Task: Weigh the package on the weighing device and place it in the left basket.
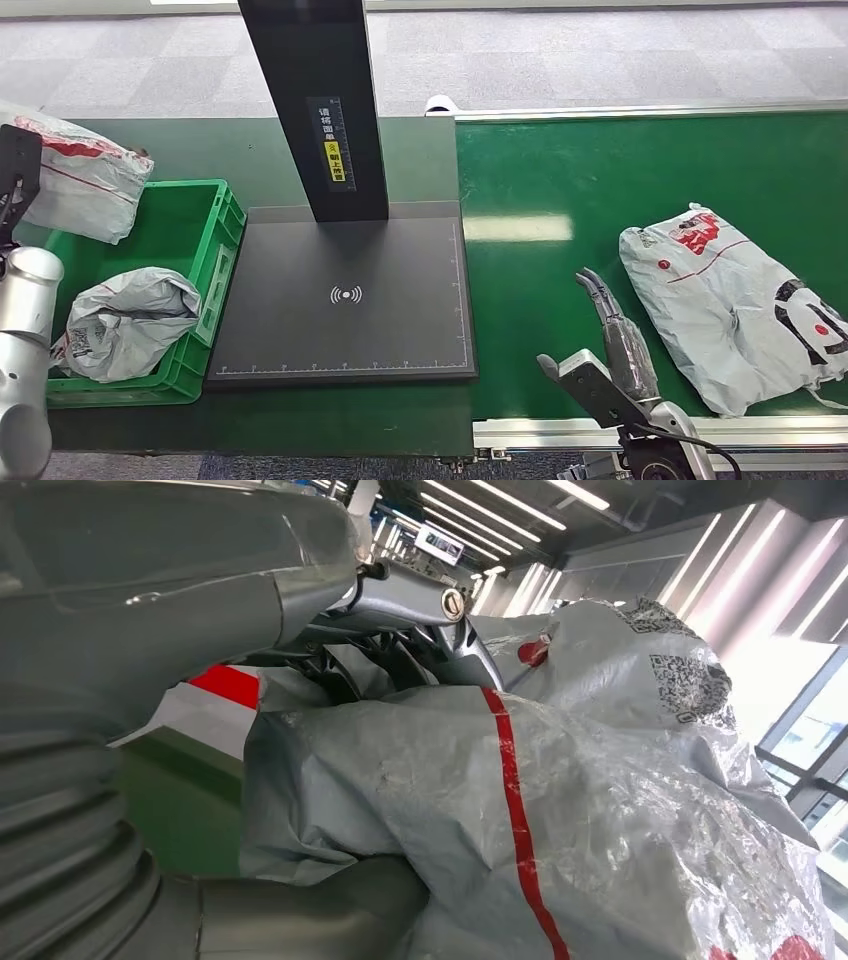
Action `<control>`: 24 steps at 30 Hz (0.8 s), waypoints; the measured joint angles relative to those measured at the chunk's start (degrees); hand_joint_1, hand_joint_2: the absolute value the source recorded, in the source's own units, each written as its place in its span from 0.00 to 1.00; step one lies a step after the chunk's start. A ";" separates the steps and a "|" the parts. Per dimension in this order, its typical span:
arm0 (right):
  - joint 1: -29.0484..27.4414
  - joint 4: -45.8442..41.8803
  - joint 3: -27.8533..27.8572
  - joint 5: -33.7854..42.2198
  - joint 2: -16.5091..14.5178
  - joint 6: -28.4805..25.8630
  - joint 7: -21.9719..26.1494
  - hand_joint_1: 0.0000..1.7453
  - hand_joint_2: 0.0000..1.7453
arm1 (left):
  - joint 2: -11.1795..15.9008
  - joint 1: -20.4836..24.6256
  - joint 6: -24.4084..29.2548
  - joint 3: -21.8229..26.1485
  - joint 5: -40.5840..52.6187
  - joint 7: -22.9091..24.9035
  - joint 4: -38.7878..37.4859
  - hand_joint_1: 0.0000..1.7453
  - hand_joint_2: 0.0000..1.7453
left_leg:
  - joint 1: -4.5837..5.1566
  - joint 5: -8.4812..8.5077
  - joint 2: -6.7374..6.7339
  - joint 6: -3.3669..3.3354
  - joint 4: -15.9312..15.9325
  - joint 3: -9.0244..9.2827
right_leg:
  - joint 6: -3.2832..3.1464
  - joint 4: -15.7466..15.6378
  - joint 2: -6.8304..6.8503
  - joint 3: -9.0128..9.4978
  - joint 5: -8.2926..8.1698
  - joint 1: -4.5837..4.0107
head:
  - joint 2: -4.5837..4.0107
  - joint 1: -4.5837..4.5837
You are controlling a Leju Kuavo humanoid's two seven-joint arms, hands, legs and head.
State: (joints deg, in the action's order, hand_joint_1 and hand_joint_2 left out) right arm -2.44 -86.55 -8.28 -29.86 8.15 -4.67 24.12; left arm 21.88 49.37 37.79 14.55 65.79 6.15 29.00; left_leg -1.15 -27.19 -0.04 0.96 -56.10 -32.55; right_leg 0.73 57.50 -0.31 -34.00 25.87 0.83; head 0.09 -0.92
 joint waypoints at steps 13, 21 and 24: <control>-0.55 -0.66 -0.04 0.13 0.18 -0.36 -0.39 0.00 1.00 | -1.24 0.42 -4.50 -2.29 8.99 2.11 -1.82 1.00 1.00 | 0.02 0.00 -0.01 0.00 -0.03 0.00 | 0.01 0.00 -0.02 -0.02 -0.02 0.03 | 0.00 -0.01; -0.55 -0.66 0.37 -0.09 -0.05 -0.49 -0.36 0.00 1.00 | -4.79 -2.90 -5.40 -6.32 15.06 1.81 4.18 1.00 1.00 | 0.02 0.00 0.00 0.00 -0.03 -0.01 | 0.01 0.00 -0.01 0.01 -0.02 0.03 | 0.00 0.01; -0.57 -0.66 0.63 -0.11 -0.13 -0.50 -0.36 0.00 1.00 | -5.49 -4.18 -6.06 -7.36 16.03 1.75 6.70 1.00 1.00 | 0.02 0.00 -0.01 0.00 -0.03 -0.01 | 0.01 0.00 -0.02 -0.01 -0.02 0.03 | 0.00 -0.01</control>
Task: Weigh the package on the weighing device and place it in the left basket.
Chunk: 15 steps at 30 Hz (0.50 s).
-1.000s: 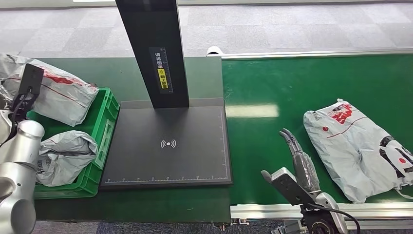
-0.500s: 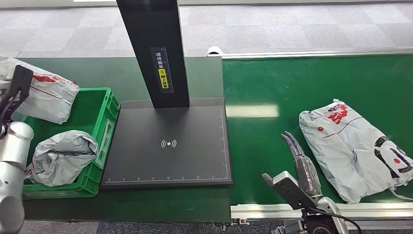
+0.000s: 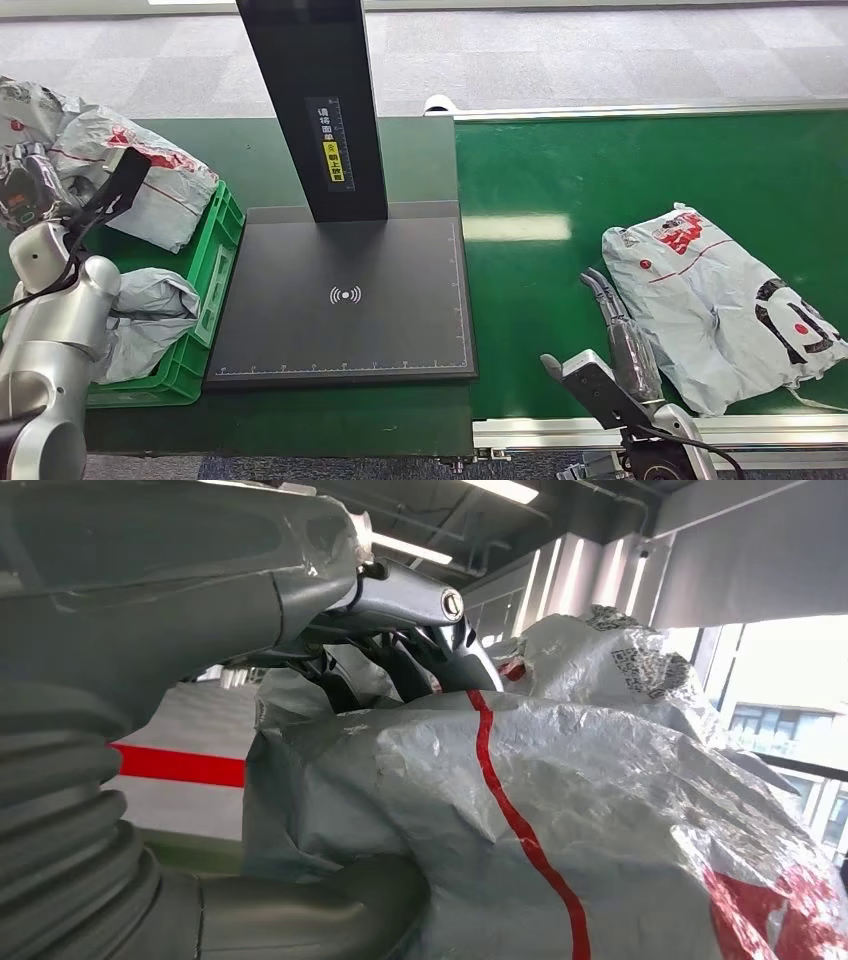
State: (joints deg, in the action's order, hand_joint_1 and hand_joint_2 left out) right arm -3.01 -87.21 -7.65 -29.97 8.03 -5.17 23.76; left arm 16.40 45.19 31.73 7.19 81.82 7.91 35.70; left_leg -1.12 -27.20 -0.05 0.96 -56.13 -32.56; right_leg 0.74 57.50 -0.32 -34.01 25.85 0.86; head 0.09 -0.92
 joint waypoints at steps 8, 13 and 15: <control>-0.79 -0.20 1.45 0.61 0.19 0.02 0.47 0.00 1.00 | -0.82 -3.93 -7.53 -5.66 5.44 -1.67 8.44 1.00 1.00 | 0.00 0.00 0.05 0.00 0.01 -0.02 | 0.00 0.00 0.03 0.04 0.01 0.00 | 0.00 0.01; -1.84 -0.96 2.75 0.85 0.63 0.87 0.90 0.00 1.00 | 2.08 -6.56 -16.06 -7.87 5.52 -2.58 13.02 1.00 1.00 | -0.01 -0.01 -0.02 0.00 0.02 0.00 | 0.00 0.00 -0.02 0.01 0.01 -0.01 | 0.00 -0.01; -2.23 -1.16 3.13 0.85 0.75 1.01 0.91 0.00 1.00 | 3.50 -7.67 -17.43 -7.98 5.57 -2.46 14.72 1.00 1.00 | -0.01 -0.01 0.00 0.00 0.02 0.00 | -0.01 0.00 -0.01 -0.01 0.02 -0.02 | 0.00 -0.01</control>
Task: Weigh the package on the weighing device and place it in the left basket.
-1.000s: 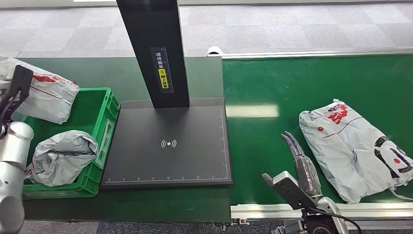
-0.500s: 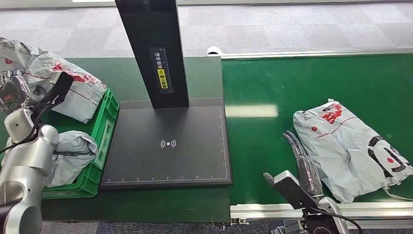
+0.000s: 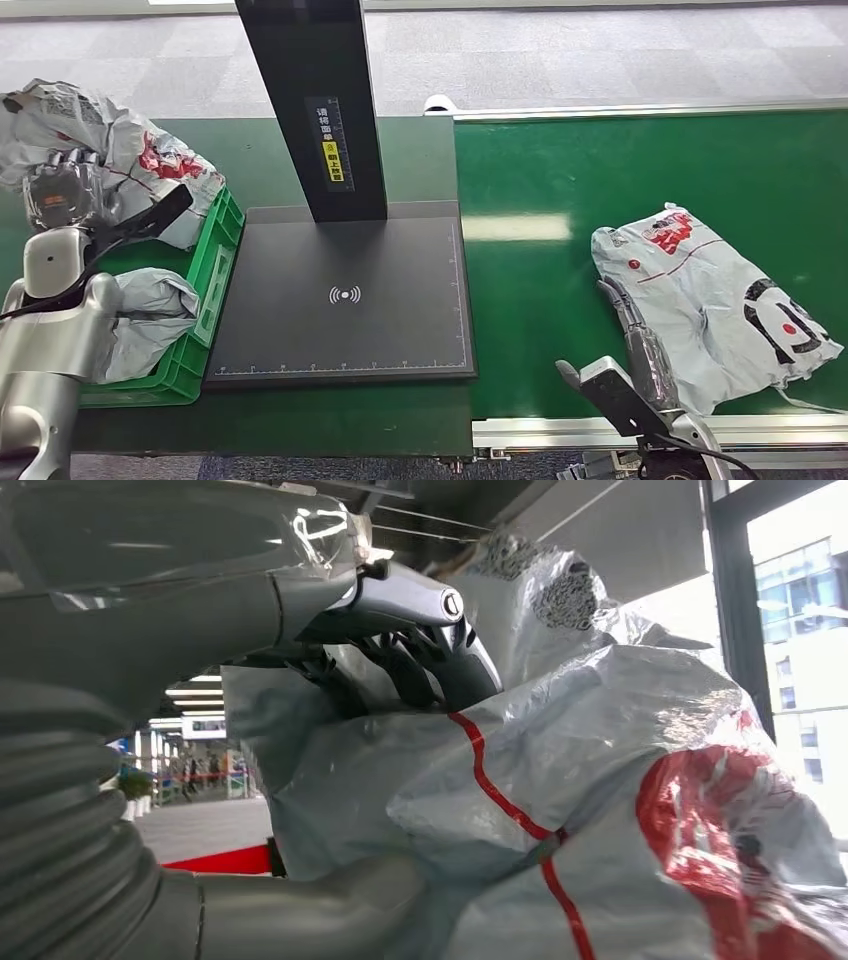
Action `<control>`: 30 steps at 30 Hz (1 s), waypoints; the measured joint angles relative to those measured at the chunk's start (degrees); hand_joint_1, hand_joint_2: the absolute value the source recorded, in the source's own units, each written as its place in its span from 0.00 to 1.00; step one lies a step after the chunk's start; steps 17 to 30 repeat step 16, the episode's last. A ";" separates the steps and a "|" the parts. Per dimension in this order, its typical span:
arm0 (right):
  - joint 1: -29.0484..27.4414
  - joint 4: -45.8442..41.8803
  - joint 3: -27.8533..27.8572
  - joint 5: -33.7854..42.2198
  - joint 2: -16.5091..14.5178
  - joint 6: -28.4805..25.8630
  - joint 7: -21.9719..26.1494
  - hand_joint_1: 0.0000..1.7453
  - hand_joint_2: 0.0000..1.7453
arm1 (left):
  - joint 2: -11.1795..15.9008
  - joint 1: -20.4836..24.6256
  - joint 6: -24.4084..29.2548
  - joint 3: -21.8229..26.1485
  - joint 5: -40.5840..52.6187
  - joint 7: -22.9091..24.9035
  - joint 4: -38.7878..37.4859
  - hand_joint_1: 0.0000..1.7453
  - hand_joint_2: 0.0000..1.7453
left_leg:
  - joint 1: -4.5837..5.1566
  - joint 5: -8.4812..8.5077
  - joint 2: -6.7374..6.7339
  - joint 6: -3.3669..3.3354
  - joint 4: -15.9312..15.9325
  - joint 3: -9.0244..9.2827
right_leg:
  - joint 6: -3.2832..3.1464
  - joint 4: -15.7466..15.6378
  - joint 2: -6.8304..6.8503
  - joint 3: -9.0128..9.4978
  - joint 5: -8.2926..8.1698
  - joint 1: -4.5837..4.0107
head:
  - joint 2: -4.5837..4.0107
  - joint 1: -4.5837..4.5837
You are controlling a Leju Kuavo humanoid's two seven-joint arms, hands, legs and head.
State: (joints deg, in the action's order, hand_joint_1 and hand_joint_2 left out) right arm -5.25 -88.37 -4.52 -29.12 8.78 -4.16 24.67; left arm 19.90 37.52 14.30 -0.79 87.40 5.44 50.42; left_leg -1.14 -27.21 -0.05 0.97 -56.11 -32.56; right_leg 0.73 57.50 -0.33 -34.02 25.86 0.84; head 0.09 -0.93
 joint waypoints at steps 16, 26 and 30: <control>-2.13 -1.77 1.61 -1.63 -0.06 0.35 -0.40 0.00 1.00 | 9.52 -13.63 -7.82 13.76 -9.81 3.18 11.27 1.00 1.00 | -0.01 -0.11 -0.22 0.15 0.03 -0.03 | -0.05 0.01 -0.24 -0.09 0.10 -0.01 | 0.00 0.03; -2.13 -1.77 1.61 -1.63 -0.06 0.35 -0.40 0.00 1.00 | 9.52 -13.63 -7.82 13.76 -9.81 3.18 11.27 1.00 1.00 | -0.01 -0.11 -0.22 0.15 0.03 -0.03 | -0.05 0.01 -0.24 -0.09 0.10 -0.01 | 0.00 0.03; -2.13 -1.77 1.61 -1.63 -0.06 0.35 -0.40 0.00 1.00 | 9.52 -13.63 -7.82 13.76 -9.81 3.18 11.27 1.00 1.00 | -0.01 -0.11 -0.22 0.15 0.03 -0.03 | -0.05 0.01 -0.24 -0.09 0.10 -0.01 | 0.00 0.03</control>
